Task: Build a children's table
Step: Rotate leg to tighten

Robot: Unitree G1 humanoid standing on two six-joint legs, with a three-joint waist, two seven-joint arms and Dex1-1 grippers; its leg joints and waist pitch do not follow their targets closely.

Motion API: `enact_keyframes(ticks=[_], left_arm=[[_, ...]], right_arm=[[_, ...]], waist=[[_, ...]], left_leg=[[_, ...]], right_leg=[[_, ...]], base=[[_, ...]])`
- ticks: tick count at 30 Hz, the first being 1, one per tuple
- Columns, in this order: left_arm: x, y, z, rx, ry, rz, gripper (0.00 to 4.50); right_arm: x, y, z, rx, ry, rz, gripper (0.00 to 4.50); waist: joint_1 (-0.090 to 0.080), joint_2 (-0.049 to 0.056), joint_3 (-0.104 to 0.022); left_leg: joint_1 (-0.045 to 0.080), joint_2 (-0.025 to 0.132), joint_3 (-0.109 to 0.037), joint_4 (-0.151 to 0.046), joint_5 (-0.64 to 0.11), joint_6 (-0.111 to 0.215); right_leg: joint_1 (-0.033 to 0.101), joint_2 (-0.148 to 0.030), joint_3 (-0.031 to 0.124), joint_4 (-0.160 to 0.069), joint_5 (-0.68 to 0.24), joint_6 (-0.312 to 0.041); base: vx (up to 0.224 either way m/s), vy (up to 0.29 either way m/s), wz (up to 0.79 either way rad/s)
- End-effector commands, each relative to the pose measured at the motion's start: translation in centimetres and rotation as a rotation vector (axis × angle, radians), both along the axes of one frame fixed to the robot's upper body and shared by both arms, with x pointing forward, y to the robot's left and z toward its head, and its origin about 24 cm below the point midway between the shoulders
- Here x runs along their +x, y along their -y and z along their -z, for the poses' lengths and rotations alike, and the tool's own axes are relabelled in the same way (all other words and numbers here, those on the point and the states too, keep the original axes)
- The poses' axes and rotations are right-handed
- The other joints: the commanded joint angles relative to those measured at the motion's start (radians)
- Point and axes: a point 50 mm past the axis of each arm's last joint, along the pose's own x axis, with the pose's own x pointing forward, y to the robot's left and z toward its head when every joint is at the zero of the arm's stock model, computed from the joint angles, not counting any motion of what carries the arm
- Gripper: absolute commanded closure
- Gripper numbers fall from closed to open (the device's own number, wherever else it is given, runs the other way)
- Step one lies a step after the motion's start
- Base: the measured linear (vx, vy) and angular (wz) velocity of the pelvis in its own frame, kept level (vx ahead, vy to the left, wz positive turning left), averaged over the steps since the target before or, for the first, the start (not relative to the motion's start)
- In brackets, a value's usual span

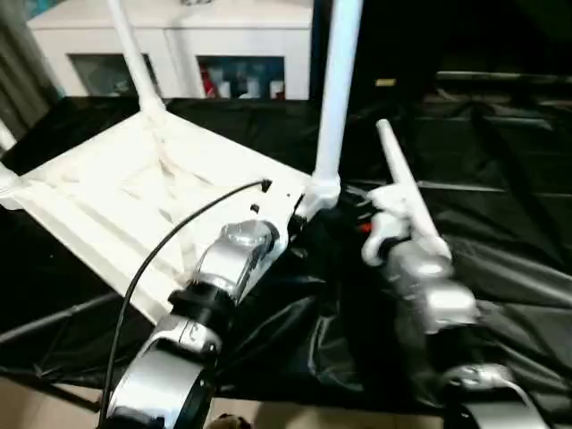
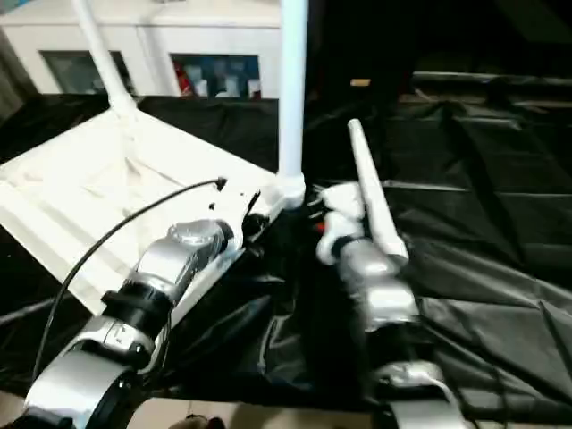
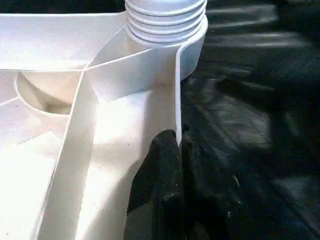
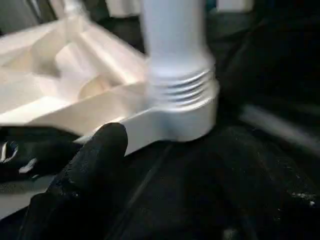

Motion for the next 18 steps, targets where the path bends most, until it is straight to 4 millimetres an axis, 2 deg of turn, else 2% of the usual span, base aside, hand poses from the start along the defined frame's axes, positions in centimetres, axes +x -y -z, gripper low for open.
enact_keyframes(ticks=[1, 2, 3, 4, 5, 7, 10, 12, 13, 14, 15, 17, 18], left_arm=[[0.8, 0.1, -1.2, -0.012, 0.061, -0.018, 4.50], [0.8, 0.1, -1.2, -0.012, 0.061, -0.018, 4.50], [1.3, 0.5, -1.5, -0.040, 0.097, -0.032, 4.50], [1.6, 0.7, -1.9, -0.065, 0.128, -0.037, 4.22], [1.9, 1.0, -2.3, -0.104, 0.143, -0.041, 4.05], [2.0, 1.1, -2.4, -0.110, 0.140, -0.036, 3.90], [2.4, 1.0, -3.3, -0.133, 0.177, -0.049, 3.75], [2.6, 0.8, -3.8, -0.141, 0.205, -0.064, 3.52], [2.6, 0.7, -3.8, -0.142, 0.211, -0.066, 3.47], [2.6, 0.5, -3.8, -0.144, 0.221, -0.070, 3.39], [2.7, 0.2, -3.9, -0.151, 0.229, -0.078, 3.29], [2.6, -0.6, -4.0, -0.159, 0.249, -0.090, 3.29], [2.5, -0.9, -4.1, -0.159, 0.257, -0.092, 3.15]], right_arm=[[0.0, 0.3, -0.3, 0.013, 0.003, 0.025, 1.02], [0.0, 0.3, -0.3, 0.013, 0.003, 0.025, 1.02], [0.0, 0.7, -0.6, 0.014, 0.005, 0.050, 1.02], [0.1, 0.8, -0.8, 0.015, 0.004, 0.061, 1.00], [0.3, 0.9, -1.0, 0.013, 0.002, 0.079, 0.98], [0.4, 0.9, -1.1, 0.009, 0.003, 0.090, 0.98], [0.8, 0.9, -1.7, -0.011, 0.011, 0.119, 0.98], [1.1, 1.3, -2.4, -0.027, 0.024, 0.158, 0.98], [1.2, 1.4, -2.6, -0.033, 0.028, 0.172, 0.98], [1.3, 1.7, -2.7, -0.044, 0.024, 0.192, 0.98], [1.4, 2.0, -2.8, -0.065, 0.013, 0.214, 0.98], [1.6, 2.6, -2.9, -0.082, -0.010, 0.240, 0.98], [1.7, 2.8, -3.0, -0.080, -0.019, 0.245, 0.98]], waist=[[0.006, -0.006, -0.090], [0.004, -0.003, -0.086], [0.002, -0.027, -0.082], [0.006, -0.018, -0.085], [0.008, -0.023, -0.081], [0.009, -0.019, -0.081], [0.007, -0.020, -0.081], [0.007, -0.017, -0.082], [0.007, -0.020, -0.082], [0.008, -0.015, -0.083], [0.008, -0.014, -0.083], [0.008, -0.018, -0.085], [0.007, -0.018, -0.086]], left_leg=[[0.030, -0.005, 0.003, -0.044, -0.096, 0.082], [0.031, -0.002, 0.003, -0.048, -0.132, 0.080], [0.031, -0.004, 0.006, -0.051, -0.157, 0.079], [0.034, -0.003, 0.003, -0.051, -0.160, 0.069], [0.037, -0.002, 0.006, -0.053, -0.173, 0.066], [0.032, 0.002, 0.003, -0.056, -0.172, 0.057], [0.034, 0.003, 0.003, -0.055, -0.164, 0.055], [0.033, 0.001, 0.003, -0.054, -0.158, 0.056], [0.031, 0.000, 0.004, -0.052, -0.144, 0.058], [0.031, -0.001, 0.005, -0.049, -0.132, 0.063], [0.031, -0.002, 0.005, -0.049, -0.126, 0.065], [0.029, -0.004, 0.004, -0.047, -0.100, 0.068], [0.028, -0.004, 0.005, -0.046, -0.100, 0.070]], right_leg=[[0.061, -0.024, 0.004, -0.048, 0.186, -0.266], [0.060, -0.026, 0.003, -0.053, 0.120, -0.267], [0.060, -0.023, 0.005, -0.066, 0.060, -0.257], [0.062, -0.026, 0.006, -0.060, 0.037, -0.256], [0.057, -0.027, 0.007, -0.066, -0.010, -0.246], [0.059, -0.031, 0.008, -0.065, -0.037, -0.239], [0.054, -0.028, 0.007, -0.061, -0.015, -0.243], [0.055, -0.030, 0.008, -0.060, -0.008, -0.240], [0.056, -0.030, 0.008, -0.059, 0.006, -0.241], [0.057, -0.029, 0.009, -0.057, 0.023, -0.240], [0.057, -0.028, 0.008, -0.057, 0.030, -0.238], [0.061, -0.026, 0.007, -0.052, 0.067, -0.246], [0.061, -0.026, 0.007, -0.053, 0.068, -0.245]], base=[[0.000, 0.000, 0.00], [0.000, 0.000, 0.00], [0.000, 0.000, 0.00], [0.000, 0.000, 0.00], [0.000, 0.000, 0.00], [0.000, 0.000, 0.00], [0.000, 0.000, 0.00], [0.000, 0.000, 0.00], [0.000, 0.000, 0.00], [0.000, 0.000, 0.00], [0.000, 0.000, 0.00], [0.000, 0.000, 0.00], [0.000, 0.000, 0.00]])
